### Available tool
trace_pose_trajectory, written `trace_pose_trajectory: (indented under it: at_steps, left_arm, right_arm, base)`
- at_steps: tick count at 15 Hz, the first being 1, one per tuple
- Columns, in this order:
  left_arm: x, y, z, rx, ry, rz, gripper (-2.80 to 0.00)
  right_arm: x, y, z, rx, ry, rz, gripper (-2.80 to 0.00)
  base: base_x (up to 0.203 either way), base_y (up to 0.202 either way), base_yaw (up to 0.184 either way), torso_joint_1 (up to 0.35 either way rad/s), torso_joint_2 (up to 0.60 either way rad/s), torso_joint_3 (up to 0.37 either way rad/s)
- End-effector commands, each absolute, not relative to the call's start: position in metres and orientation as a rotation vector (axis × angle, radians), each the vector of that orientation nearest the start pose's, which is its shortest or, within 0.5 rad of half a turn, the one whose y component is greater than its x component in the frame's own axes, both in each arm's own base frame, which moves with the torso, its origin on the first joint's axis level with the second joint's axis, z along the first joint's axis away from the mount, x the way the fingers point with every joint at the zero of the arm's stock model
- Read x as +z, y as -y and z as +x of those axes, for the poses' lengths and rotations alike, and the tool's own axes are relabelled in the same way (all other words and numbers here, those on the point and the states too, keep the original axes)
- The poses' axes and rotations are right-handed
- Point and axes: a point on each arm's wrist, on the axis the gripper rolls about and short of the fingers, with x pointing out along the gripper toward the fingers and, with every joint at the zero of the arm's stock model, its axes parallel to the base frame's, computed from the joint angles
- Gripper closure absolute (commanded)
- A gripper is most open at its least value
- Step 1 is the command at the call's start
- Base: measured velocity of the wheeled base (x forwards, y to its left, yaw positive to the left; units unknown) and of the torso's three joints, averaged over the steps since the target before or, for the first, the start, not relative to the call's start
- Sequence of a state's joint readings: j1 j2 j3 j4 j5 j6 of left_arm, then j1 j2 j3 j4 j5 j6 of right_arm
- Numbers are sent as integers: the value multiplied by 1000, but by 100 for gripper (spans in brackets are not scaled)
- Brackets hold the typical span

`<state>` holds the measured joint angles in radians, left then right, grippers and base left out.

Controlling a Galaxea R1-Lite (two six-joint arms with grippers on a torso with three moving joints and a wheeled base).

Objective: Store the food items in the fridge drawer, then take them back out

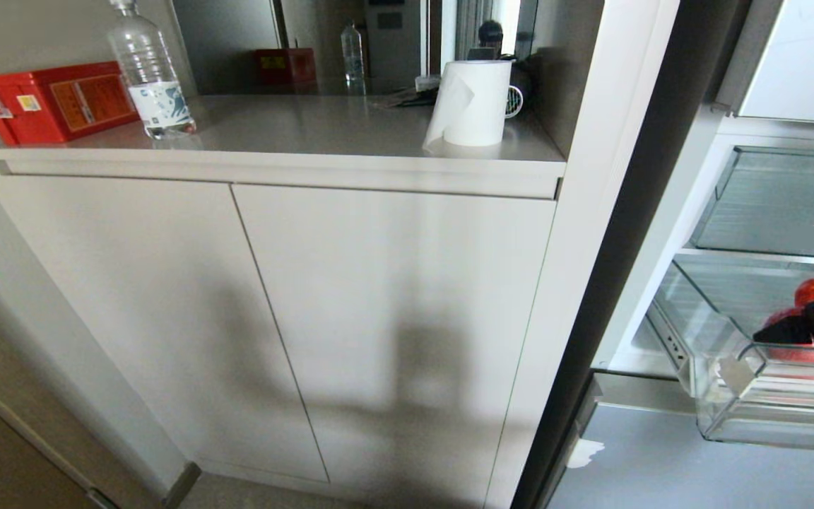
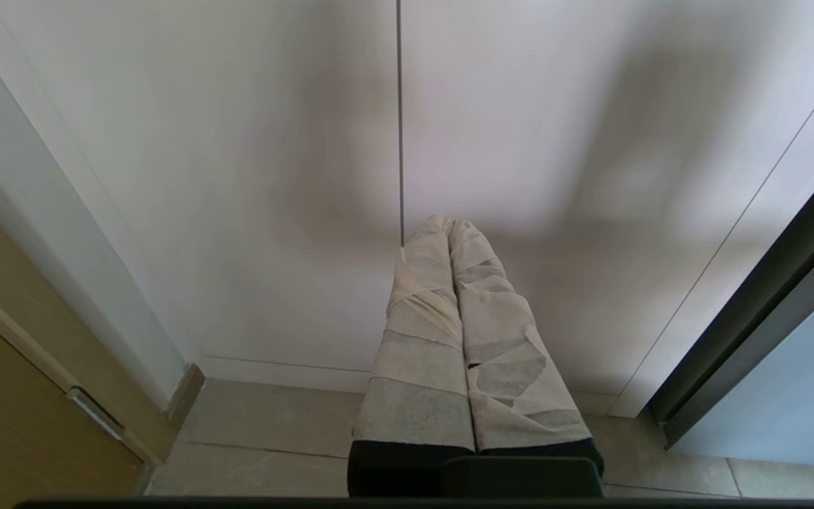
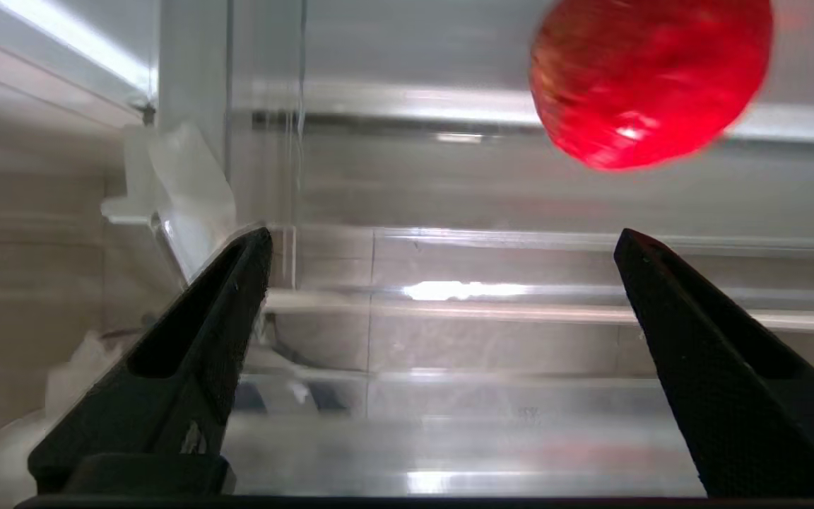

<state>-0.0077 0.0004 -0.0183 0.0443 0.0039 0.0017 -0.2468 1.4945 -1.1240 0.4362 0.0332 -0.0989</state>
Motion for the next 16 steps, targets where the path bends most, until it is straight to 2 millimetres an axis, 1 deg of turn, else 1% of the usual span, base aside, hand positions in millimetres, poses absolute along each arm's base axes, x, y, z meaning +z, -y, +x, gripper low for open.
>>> trace_pose_trajectory:
  at_steps: [1, 5, 7, 9, 10, 12, 15, 16]
  left_arm:
    - [76, 0, -24, -3, -26, 2, 0]
    - [76, 0, -24, -3, -26, 2, 0]
    - [76, 0, -24, -3, -26, 2, 0]
    - [76, 0, -24, -3, -26, 2, 0]
    - [76, 0, -24, -3, -26, 2, 0]
    - [76, 0, -24, -3, -26, 2, 0]
    - [76, 0, -24, -3, -26, 2, 0]
    - [76, 0, -24, -3, -26, 2, 0]
  right_arm:
    - [233, 55, 217, -158, -802, 22, -280]
    - [224, 51, 186, -148, -812, 52, -280]
    - [222, 50, 178, -144, -806, 60, -280]
    - [223, 49, 175, -145, -798, 61, -280]
    - [224, 49, 174, -146, -793, 62, 0]
    - [226, 49, 175, -144, -786, 66, 0]
    - [224, 53, 189, -154, -771, 73, 0]
    - [223, 56, 197, -162, -763, 78, 0]
  base:
    - [0, 0, 0, 0, 0, 0]
    - [0, 0, 0, 0, 0, 0]
    - [0, 0, 0, 0, 0, 0]
    - [0, 0, 0, 0, 0, 0]
    - [0, 0, 0, 0, 0, 0]
    - [0, 0, 0, 0, 0, 0]
    - [0, 0, 0, 0, 0, 0]
    - [0, 0, 0, 0, 0, 0]
